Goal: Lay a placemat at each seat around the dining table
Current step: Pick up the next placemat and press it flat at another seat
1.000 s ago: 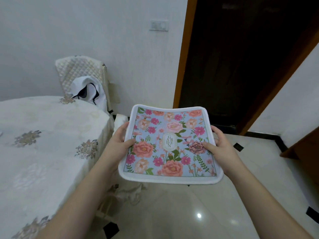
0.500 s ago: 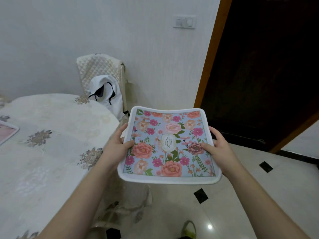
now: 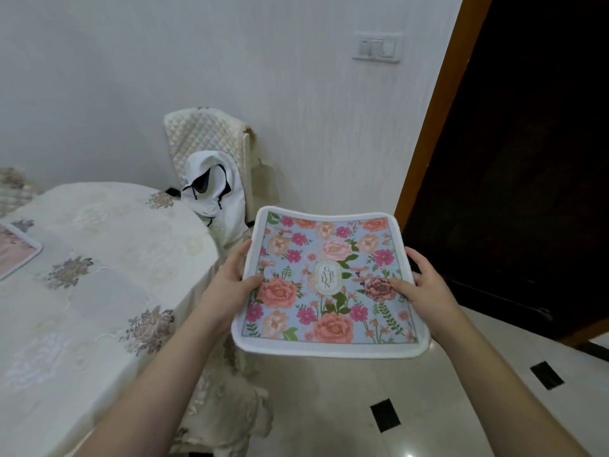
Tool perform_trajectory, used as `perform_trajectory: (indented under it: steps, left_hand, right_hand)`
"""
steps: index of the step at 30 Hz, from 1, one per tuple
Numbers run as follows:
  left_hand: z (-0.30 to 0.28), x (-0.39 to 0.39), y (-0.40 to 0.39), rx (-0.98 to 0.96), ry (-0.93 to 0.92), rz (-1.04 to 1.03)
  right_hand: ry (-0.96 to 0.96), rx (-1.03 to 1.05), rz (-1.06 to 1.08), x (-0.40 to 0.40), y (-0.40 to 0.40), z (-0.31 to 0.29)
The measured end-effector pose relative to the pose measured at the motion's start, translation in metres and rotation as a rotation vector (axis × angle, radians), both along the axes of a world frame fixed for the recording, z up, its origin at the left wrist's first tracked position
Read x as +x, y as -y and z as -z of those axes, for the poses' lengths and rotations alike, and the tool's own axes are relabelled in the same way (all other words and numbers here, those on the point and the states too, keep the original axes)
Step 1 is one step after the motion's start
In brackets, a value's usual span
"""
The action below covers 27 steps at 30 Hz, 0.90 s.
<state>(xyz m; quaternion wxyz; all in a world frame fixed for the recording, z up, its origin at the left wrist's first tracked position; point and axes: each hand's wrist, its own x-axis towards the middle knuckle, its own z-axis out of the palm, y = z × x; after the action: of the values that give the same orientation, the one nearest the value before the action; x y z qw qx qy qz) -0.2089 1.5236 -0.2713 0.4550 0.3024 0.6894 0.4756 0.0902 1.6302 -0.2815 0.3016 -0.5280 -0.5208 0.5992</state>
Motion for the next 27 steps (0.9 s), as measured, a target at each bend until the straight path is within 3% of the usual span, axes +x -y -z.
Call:
perform_trajectory:
  steps: [27]
  left_hand:
    - [0.045, -0.173, -0.100, 0.002, 0.021, -0.242]
  right_hand:
    - [0.062, -0.020, -0.244, -0.205, -0.167, 0.013]
